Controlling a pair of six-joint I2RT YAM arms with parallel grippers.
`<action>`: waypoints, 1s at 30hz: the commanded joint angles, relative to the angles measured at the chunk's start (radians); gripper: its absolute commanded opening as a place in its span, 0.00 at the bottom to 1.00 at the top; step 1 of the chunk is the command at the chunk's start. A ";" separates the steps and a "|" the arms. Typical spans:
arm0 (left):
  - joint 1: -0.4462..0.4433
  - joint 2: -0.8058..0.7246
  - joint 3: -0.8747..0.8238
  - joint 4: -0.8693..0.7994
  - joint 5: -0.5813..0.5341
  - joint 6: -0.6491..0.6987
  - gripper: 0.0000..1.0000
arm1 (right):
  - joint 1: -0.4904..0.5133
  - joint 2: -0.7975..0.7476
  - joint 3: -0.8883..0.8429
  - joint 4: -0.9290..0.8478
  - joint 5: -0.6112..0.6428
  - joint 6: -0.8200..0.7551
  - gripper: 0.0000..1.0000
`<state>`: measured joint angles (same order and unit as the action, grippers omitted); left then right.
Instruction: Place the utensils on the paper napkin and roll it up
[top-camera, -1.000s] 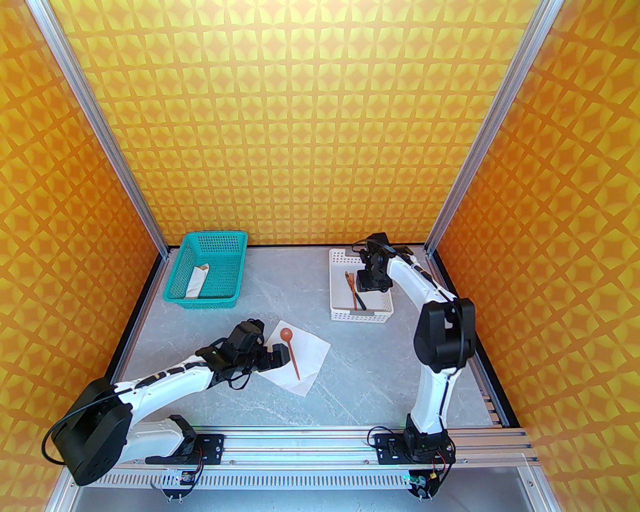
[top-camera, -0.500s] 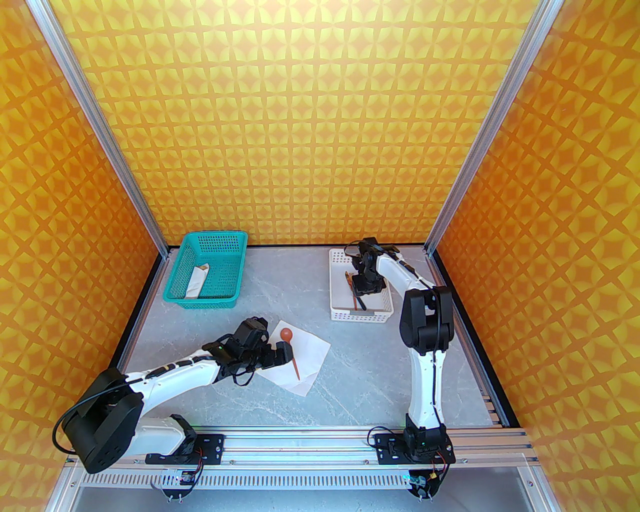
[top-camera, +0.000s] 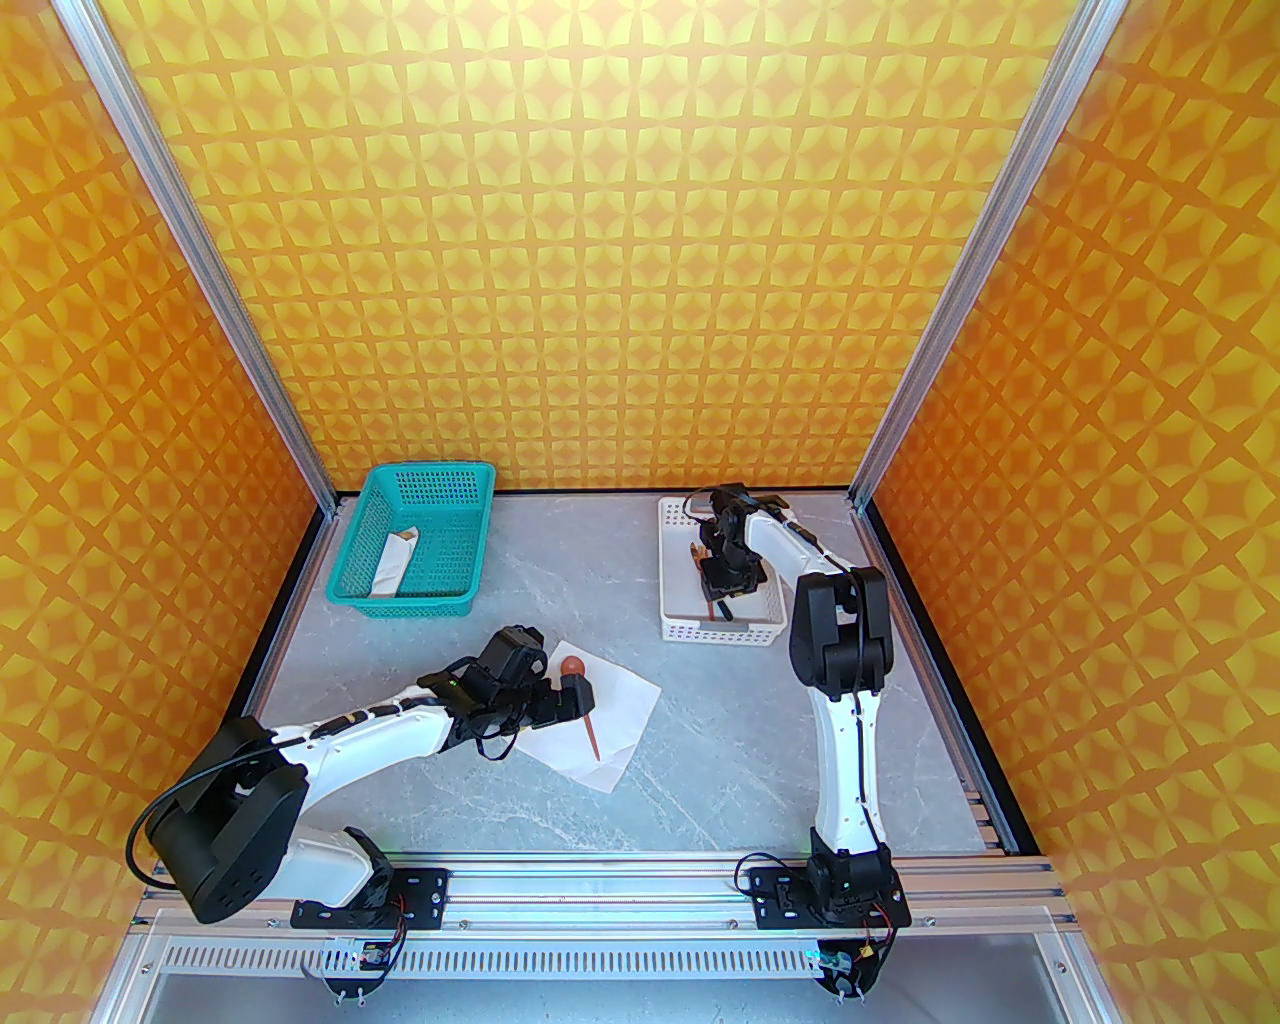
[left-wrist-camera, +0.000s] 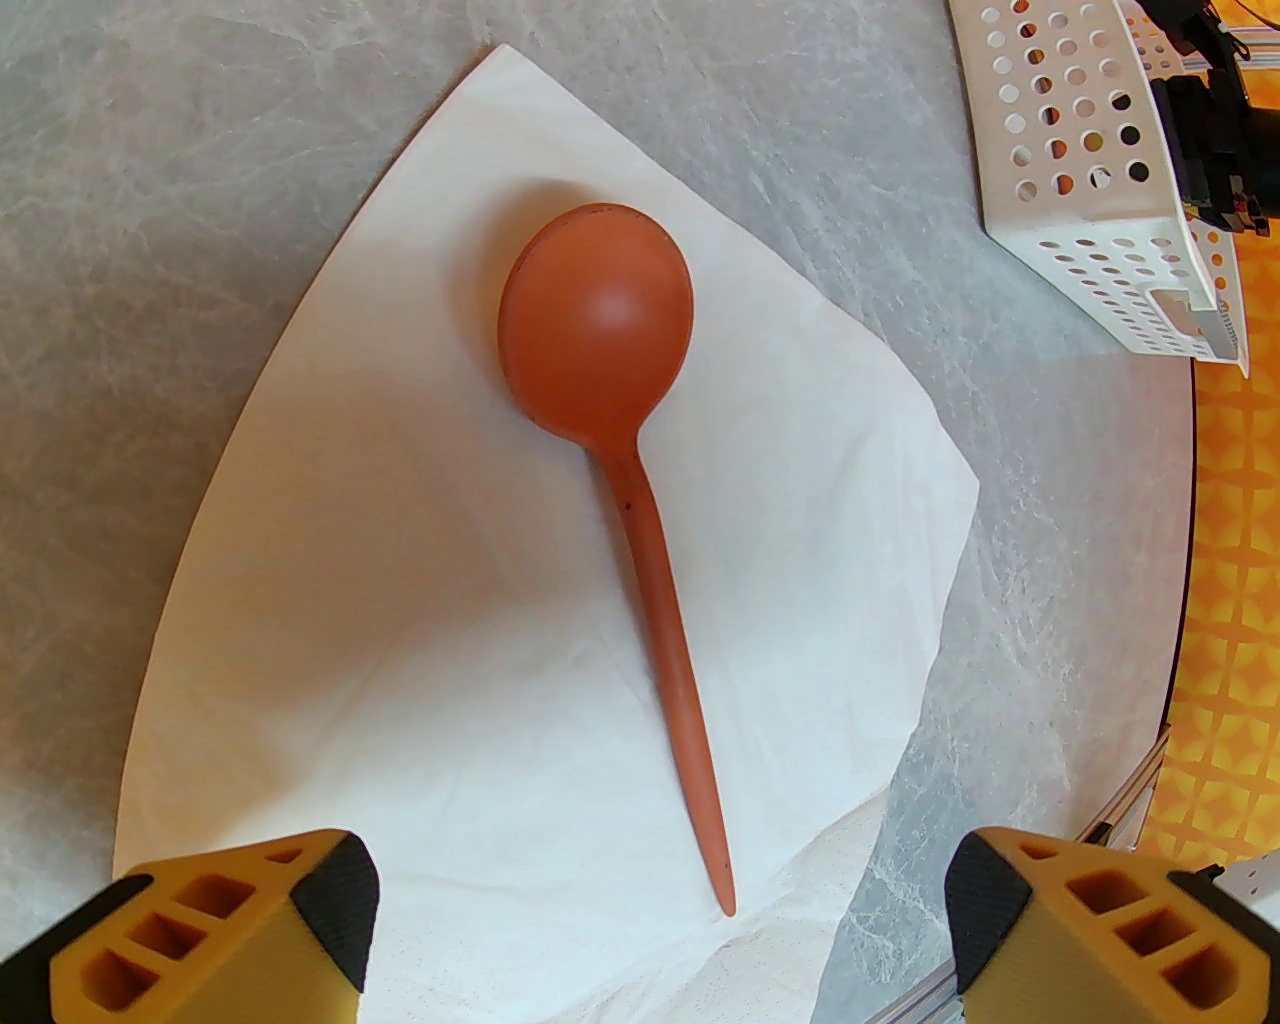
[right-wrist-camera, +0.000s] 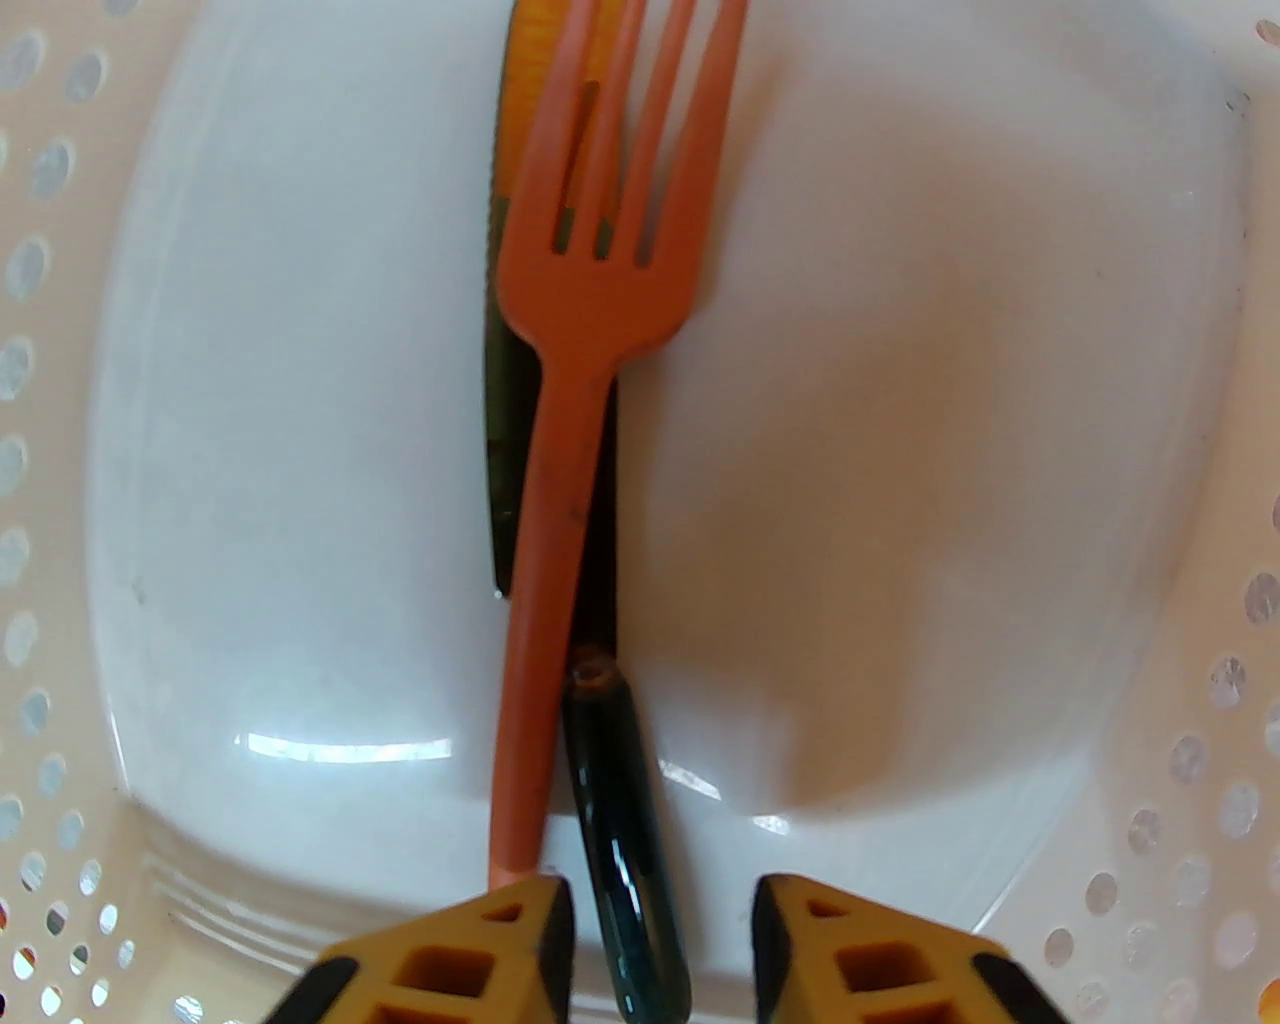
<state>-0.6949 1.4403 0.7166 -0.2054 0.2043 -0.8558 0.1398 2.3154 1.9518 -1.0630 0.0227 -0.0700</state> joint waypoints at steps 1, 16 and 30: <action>-0.005 0.014 0.025 -0.024 -0.016 0.019 0.99 | -0.002 0.035 0.031 -0.018 0.004 -0.017 0.34; -0.005 0.029 0.035 -0.041 -0.023 0.024 0.99 | -0.002 0.112 0.086 -0.047 -0.003 -0.029 0.28; -0.006 0.025 0.034 -0.057 -0.039 0.023 0.99 | -0.003 0.020 0.029 -0.013 -0.005 -0.036 0.16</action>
<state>-0.6949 1.4601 0.7261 -0.2363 0.1898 -0.8520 0.1360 2.3756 2.0071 -1.0870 0.0185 -0.0959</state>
